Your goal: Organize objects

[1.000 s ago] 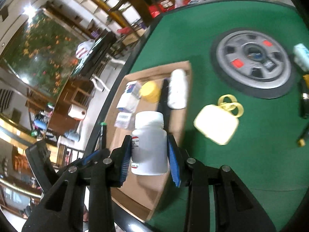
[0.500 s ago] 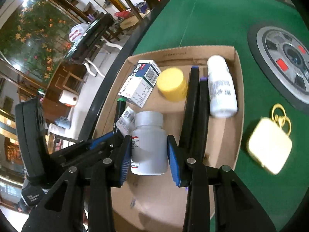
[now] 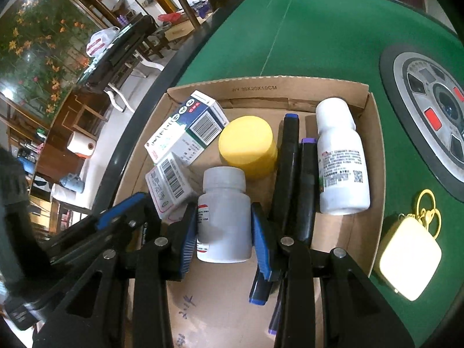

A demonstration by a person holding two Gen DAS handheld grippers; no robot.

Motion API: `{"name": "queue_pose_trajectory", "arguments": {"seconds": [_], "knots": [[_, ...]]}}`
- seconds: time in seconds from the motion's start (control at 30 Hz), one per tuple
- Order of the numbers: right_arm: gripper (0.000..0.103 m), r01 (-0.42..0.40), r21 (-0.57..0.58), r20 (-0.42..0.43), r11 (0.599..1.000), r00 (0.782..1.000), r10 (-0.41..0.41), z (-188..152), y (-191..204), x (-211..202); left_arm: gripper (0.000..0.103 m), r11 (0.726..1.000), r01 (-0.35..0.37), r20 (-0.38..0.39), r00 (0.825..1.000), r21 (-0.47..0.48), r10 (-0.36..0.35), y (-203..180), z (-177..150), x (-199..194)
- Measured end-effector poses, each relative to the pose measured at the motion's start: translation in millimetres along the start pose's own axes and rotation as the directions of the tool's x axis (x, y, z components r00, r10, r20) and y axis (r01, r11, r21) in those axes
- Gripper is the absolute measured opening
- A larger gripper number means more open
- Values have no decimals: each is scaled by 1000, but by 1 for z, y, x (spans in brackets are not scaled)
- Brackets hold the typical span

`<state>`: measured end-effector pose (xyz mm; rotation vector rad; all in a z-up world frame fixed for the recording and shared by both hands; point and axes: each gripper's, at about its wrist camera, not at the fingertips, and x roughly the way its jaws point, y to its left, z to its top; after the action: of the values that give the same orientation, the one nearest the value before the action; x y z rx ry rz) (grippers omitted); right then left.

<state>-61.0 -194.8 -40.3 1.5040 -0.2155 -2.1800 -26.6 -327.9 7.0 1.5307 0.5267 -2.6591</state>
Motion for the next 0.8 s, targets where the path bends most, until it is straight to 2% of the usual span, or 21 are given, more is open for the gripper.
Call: {"name": "queue_pose_trajectory", "arguments": {"seconds": [0.17,0.37,0.47,0.57,0.63,0.8], "knots": [[35,-31,29,22,999,999,30,-2,-6,-12,41,1000,-9,52,999,21,8,-4,-7,-22],[35,-33,-27,121,999,992,36,-9,-1,-62,43,1000,-4,112,994,25,1,-14,-14,-56],[35,-64,-28,176,998,982,67,-22,-8,-102,44,999,46,133,990,17,-48,-29,-19,-80],[35,-70,-33,245,997,967,76,-39,-22,-148,52,996,73,192,978,56,-82,-48,-30,-109],[35,-57,-33,282,998,957,64,-50,-32,-174,53,992,88,224,969,85,-105,-61,-37,-127],[35,-40,-1,354,999,934,37,-70,-59,-235,53,974,170,226,953,149,-201,-97,-48,-157]]}}
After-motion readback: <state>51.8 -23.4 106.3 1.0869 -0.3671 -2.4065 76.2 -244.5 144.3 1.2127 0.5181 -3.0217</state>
